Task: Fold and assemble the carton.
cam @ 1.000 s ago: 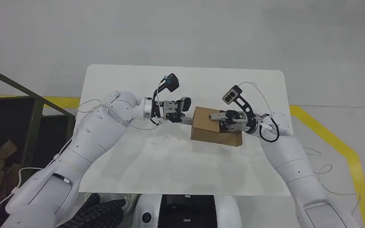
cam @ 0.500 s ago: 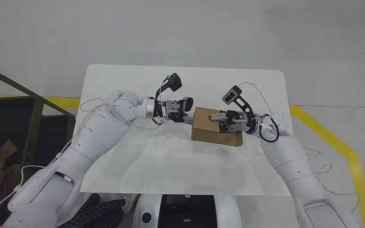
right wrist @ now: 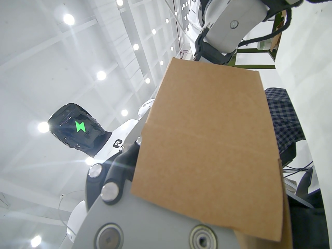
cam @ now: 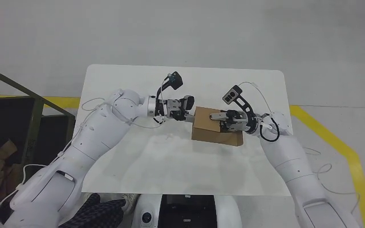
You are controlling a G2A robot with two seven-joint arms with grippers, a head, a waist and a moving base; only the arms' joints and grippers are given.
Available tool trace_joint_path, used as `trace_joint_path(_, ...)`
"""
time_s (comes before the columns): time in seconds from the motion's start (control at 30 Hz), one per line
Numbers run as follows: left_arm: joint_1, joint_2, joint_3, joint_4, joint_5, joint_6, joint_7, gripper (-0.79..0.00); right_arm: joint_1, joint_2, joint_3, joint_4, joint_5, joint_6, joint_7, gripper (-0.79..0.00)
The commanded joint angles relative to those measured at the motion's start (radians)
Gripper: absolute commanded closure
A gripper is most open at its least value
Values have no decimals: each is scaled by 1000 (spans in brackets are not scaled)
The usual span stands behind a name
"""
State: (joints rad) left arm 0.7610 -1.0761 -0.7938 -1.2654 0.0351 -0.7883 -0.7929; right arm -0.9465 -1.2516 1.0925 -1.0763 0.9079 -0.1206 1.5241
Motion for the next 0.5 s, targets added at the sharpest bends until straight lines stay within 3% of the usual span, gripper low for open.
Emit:
trace_joint_path(0.0, -1, -1, 0, 1, -1, -1, -1, -785, 0, 0, 0, 1, 2, 0, 0, 0)
trace_joint_path(0.47, 1, -4, -16, 0, -8, -13, 3, -785, -5, 0, 11, 11, 10, -1, 9, 0)
